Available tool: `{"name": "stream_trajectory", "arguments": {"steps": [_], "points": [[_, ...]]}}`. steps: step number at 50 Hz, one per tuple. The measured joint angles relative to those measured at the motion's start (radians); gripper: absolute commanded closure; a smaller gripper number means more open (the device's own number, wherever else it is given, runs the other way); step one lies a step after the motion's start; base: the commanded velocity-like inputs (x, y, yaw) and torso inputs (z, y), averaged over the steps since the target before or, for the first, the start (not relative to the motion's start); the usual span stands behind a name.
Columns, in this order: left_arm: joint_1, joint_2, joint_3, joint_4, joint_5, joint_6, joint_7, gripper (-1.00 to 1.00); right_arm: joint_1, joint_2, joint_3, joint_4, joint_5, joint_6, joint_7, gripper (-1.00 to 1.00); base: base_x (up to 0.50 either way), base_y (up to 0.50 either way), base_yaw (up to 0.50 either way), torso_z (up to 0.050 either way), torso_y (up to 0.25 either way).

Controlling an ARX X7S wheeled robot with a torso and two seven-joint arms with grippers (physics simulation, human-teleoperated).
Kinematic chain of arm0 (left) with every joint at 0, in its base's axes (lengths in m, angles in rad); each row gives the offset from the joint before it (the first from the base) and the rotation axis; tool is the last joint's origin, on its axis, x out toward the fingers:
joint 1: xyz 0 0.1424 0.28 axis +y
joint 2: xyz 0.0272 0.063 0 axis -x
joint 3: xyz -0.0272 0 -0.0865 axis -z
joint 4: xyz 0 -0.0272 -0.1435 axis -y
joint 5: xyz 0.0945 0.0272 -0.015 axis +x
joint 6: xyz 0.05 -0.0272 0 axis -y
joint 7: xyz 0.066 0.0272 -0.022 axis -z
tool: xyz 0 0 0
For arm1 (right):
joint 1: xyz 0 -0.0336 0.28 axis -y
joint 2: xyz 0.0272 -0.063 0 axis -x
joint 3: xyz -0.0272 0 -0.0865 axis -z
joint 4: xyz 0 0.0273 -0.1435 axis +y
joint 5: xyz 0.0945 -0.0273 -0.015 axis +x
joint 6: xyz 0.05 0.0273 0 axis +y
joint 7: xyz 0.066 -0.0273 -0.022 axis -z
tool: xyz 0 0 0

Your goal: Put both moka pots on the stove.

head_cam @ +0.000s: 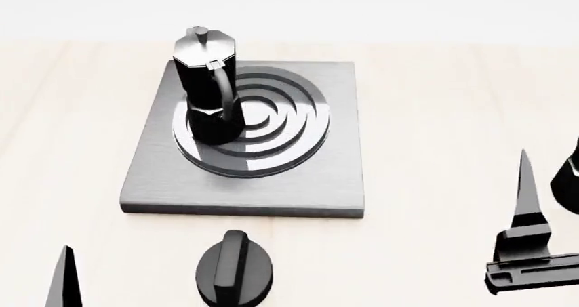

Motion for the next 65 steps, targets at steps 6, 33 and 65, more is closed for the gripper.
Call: {"name": "stream_trajectory", "arguments": {"steps": [6,33,65], "points": [[-0.001,0.000,0.001,-0.004,0.000,0.004,0.000,-1.00,-0.011,0.030,-0.008,0.076,0.059,-0.049,-0.066,-1.00,0.00,0.00,0.00,0.000,0.000],[0.000,-0.004,0.000,-0.019,-0.005,0.022,-0.003,-1.00,0.039,0.039,0.048,0.325,0.283,0.095,-0.287,-1.00,0.00,0.00,0.00,0.000,0.000],[-0.002,-0.006,0.002,-0.043,-0.006,0.043,-0.004,-1.00,0.087,-0.141,0.094,0.642,0.425,0.369,-0.473,-1.00,0.00,0.00,0.00,0.000,0.000]]}}
